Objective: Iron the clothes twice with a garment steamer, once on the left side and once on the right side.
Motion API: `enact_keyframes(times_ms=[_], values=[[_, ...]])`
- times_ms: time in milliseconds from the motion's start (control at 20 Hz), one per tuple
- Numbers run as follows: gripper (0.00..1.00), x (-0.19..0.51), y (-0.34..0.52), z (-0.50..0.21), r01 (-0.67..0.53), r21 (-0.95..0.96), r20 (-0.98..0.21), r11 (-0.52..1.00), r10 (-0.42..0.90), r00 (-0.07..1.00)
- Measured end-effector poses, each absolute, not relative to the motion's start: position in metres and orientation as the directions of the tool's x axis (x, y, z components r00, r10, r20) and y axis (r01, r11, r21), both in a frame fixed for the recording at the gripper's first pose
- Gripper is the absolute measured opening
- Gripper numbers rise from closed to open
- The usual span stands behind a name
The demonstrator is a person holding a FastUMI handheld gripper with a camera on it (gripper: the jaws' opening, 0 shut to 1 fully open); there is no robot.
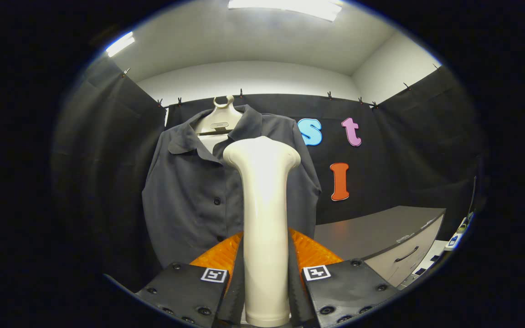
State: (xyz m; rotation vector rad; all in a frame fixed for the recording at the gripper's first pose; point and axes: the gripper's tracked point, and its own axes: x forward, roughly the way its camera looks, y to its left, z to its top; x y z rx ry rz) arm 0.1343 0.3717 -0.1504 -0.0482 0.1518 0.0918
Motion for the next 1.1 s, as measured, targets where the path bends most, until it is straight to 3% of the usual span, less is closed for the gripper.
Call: enact_keyframes(times_ms=[450, 1100], values=[[0.47, 0.186, 0.39, -0.189, -0.082, -0.083, -0.208, 0.993, 0.064, 0.976], [0.47, 0.172, 0.386, -0.235, -0.081, -0.123, -0.289, 0.989, 0.042, 0.956]])
